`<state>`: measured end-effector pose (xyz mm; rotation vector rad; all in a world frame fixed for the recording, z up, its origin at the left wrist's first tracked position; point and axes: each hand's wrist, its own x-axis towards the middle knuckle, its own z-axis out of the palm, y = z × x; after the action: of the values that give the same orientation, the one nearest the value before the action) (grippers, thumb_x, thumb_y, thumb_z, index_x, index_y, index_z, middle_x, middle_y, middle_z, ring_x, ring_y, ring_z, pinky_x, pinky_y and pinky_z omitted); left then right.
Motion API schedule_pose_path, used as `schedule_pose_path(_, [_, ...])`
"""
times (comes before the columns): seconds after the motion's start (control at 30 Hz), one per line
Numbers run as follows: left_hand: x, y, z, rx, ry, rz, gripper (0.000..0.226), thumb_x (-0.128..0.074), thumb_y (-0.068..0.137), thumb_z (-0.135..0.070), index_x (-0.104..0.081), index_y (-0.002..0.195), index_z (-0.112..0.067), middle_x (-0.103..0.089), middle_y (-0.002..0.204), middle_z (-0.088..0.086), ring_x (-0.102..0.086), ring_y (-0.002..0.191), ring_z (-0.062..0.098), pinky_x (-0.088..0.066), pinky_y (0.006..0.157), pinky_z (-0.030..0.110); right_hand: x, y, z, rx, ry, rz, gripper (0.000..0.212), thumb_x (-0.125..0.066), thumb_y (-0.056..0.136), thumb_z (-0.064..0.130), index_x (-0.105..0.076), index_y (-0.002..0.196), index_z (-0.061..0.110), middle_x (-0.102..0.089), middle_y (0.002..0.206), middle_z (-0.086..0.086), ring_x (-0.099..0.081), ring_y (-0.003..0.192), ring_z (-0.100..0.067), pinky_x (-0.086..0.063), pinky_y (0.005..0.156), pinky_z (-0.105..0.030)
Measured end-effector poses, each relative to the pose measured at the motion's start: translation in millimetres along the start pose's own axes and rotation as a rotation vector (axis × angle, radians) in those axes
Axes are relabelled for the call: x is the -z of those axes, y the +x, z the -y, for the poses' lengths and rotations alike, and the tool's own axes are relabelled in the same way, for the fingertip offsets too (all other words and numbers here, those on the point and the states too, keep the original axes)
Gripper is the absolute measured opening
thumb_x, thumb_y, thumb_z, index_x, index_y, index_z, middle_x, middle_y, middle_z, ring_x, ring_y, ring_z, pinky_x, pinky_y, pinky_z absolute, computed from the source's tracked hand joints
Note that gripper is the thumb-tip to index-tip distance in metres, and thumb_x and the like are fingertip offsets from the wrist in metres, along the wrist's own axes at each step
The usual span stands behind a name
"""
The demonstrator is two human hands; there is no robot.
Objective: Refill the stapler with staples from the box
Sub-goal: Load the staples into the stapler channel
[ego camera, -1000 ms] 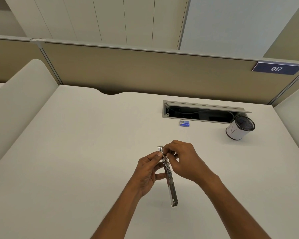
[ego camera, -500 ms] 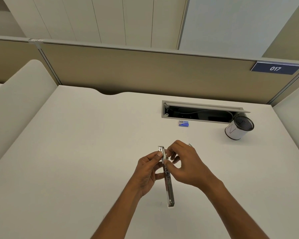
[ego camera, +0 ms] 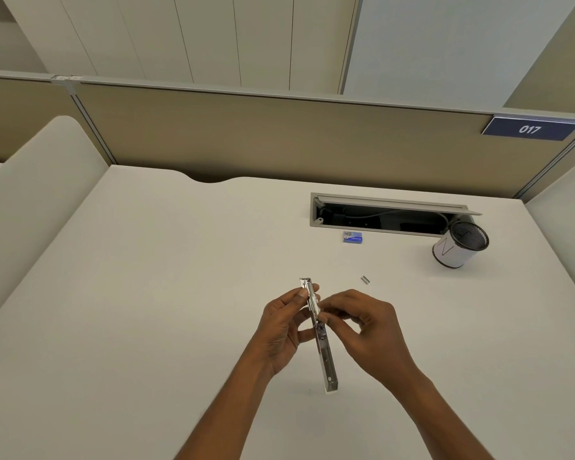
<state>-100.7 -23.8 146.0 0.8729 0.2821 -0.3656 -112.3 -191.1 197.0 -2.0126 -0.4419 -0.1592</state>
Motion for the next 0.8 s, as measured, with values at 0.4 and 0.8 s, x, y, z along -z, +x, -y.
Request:
schedule_pose_path(0.4, [5,7,10,0.024,-0.001,0.011,0.036,-0.074,0.09,-0.03,-0.078,0.119,-0.01,-0.073,0.097,0.003,-0.072,0.091,0.019,-0.063,0.075,0.045,-4,-18,-7,0.052,-0.052,-0.051,0.017,-0.077,0.087,0.006,-0.077,0.1,0.016,-0.073,0.092,0.01,-0.073,0.082,-0.009,-0.058,0.073,-0.022])
schedule_pose_path(0.8, [10,20,13,0.07,-0.039,-0.016,0.035,-0.078,0.084,-0.027,-0.079,0.115,-0.011,-0.077,0.104,0.005,-0.075,0.089,0.021,-0.062,0.073,0.042,26,49,-116,-0.533,-0.136,-0.248,0.008,-0.076,0.086,0.011,-0.078,0.093,0.011,-0.078,0.084,-0.003,-0.075,0.081,-0.022,-0.06,0.081,-0.027])
